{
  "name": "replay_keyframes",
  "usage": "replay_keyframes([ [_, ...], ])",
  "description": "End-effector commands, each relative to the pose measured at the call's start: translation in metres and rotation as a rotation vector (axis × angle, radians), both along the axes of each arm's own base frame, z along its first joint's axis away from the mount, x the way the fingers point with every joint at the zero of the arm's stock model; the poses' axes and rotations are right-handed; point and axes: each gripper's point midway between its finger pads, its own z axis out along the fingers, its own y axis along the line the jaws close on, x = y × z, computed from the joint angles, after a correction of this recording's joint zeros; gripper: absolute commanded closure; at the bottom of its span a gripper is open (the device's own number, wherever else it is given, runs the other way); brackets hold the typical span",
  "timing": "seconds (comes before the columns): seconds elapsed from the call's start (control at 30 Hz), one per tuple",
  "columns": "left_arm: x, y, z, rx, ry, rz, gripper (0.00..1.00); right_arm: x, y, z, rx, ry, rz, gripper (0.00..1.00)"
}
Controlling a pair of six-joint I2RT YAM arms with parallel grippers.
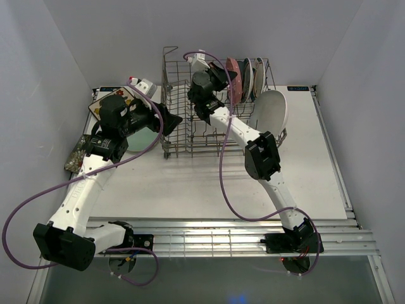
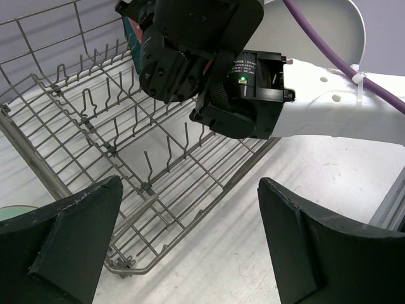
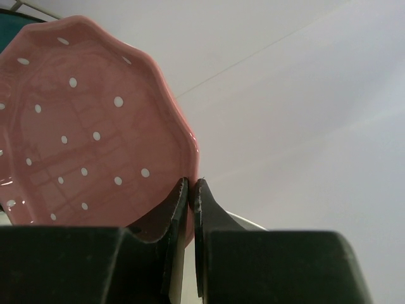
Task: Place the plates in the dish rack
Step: Insert the plate into the dish rack.
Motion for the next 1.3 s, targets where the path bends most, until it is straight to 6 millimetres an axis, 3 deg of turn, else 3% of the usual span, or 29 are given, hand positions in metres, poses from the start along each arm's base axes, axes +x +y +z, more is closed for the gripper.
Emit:
replay_keyframes([
  [0.0,-0.011,-0.002,0.004,-0.007,-0.017,-0.031,0.02,-0.003,0.000,0.008,0.041,-0.047,-0.015,0.92],
  [0.43,-0.025,0.000,0.016,-0.018,-0.057,-0.044,0.02,0.008,0.015,-0.017,0.043,0.026,0.100,0.92],
  [0.47,-0.026,0.000,0.017,-0.019,-0.058,-0.042,0.02,0.009,0.018,-0.028,0.069,0.052,0.117,0.92],
  [0.73,-0.028,0.001,0.018,-0.020,-0.063,-0.041,0.02,0.012,0.027,-0.036,0.162,0.072,0.206,0.92],
  [1.1,-0.024,0.001,0.016,-0.016,-0.054,-0.033,0.02,0.017,0.018,-0.049,0.352,0.111,0.290,0.92],
  [1.27,-0.022,0.001,0.018,-0.016,-0.057,-0.029,0.02,0.019,0.023,-0.051,0.478,0.138,0.373,0.92],
])
